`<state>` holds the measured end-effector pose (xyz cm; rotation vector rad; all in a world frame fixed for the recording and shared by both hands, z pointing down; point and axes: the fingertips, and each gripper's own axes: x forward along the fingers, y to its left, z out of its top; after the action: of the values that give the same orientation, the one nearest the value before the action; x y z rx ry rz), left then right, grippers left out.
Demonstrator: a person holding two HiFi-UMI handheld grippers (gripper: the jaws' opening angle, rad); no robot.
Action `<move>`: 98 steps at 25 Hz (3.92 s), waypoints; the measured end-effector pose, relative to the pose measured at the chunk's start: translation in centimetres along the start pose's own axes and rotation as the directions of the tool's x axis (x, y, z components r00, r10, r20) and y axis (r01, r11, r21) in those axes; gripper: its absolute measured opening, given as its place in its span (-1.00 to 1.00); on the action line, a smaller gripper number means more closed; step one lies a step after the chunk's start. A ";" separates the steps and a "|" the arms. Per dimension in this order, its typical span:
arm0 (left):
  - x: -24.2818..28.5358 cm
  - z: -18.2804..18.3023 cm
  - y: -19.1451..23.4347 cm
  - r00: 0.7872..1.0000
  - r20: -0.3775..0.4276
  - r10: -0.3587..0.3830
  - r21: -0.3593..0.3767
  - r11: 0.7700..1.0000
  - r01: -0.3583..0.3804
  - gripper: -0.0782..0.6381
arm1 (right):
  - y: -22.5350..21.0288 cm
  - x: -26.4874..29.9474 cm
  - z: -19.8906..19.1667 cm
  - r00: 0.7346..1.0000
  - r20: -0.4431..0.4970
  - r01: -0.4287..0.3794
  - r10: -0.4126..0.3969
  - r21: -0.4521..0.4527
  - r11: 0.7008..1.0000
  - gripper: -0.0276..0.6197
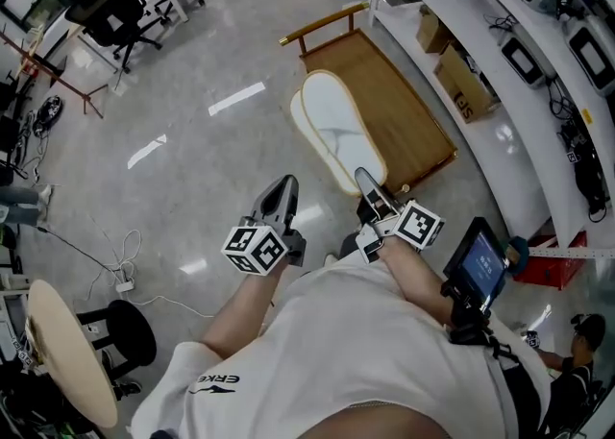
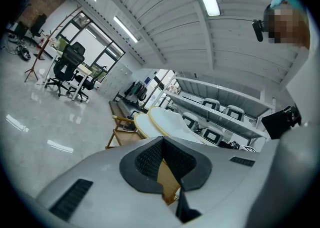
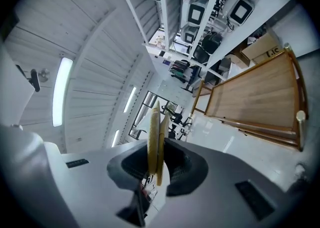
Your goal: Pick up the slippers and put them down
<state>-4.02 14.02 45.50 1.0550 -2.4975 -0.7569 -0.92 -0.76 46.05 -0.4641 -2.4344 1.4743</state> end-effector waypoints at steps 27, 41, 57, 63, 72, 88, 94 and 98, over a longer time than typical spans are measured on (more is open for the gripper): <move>16.5 6.9 8.4 0.996 -0.083 -0.026 0.017 0.999 0.028 -0.77 | -5.3 14.9 8.7 0.997 0.072 0.003 -0.014 0.140 0.990 -0.72; 26.4 7.2 5.2 0.922 -0.270 -0.276 0.033 0.955 0.295 -0.77 | -7.0 14.5 14.0 0.944 0.309 0.067 -0.117 0.170 0.983 -0.72; 33.6 6.5 2.9 0.667 -0.473 -0.575 -0.067 0.779 0.624 -0.77 | -6.8 13.8 15.5 0.709 0.648 0.165 -0.279 0.232 0.959 -0.72; 32.6 6.2 3.9 0.561 -0.528 -0.637 -0.120 0.711 0.693 -0.77 | -6.4 13.4 12.8 0.589 0.728 0.217 -0.350 0.274 0.937 -0.72; 30.9 3.2 4.4 0.440 -0.603 -0.666 -0.179 0.650 0.739 -0.77 | -8.0 11.1 9.1 0.447 0.785 0.237 -0.429 0.359 0.903 -0.72; 28.8 0.0 5.0 0.385 -0.681 -0.623 -0.164 0.642 0.749 -0.77 | -11.2 7.9 5.2 0.368 0.769 0.245 -0.523 0.463 0.852 -0.72; 28.1 -0.8 5.8 0.388 -0.704 -0.595 -0.153 0.660 0.735 -0.77 | -13.6 7.4 3.6 0.356 0.746 0.231 -0.562 0.513 0.827 -0.72; 27.7 -0.8 6.4 0.390 -0.716 -0.579 -0.143 0.668 0.731 -0.77 | -14.9 7.3 2.7 0.342 0.738 0.205 -0.582 0.545 0.813 -0.72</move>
<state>-25.89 -2.78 52.35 2.0150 -1.4161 -0.1448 -10.67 -6.49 58.53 1.2962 -2.4255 2.1618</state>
